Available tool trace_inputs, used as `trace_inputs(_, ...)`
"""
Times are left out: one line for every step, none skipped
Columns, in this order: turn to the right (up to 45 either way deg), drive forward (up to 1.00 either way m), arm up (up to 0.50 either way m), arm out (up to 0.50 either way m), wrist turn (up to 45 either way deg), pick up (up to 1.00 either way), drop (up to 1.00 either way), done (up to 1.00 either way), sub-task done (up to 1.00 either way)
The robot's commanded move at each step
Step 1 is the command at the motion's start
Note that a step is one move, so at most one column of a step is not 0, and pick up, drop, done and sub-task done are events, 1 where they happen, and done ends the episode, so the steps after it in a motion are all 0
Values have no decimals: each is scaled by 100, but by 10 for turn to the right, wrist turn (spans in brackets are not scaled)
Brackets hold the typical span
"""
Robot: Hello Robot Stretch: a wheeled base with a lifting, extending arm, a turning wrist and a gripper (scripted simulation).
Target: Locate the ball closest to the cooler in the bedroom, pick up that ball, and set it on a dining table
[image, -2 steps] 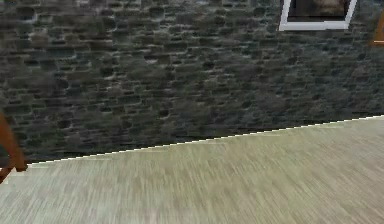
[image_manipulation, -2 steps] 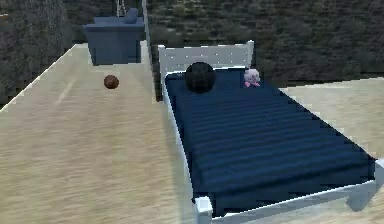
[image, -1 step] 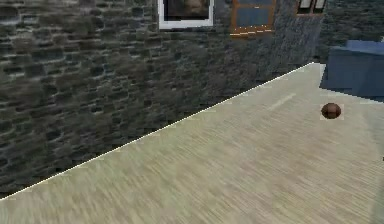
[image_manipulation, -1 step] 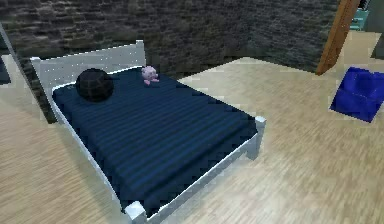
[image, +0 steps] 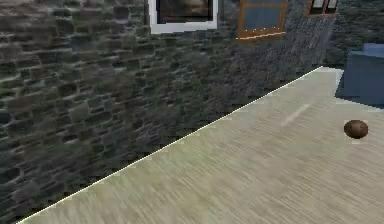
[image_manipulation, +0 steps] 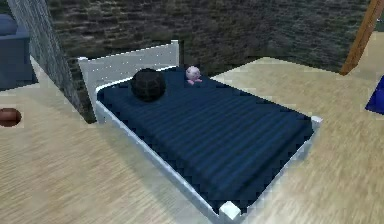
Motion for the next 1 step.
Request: trace_inputs(450, 0, 0, 0, 0, 0, 0, 0, 0)
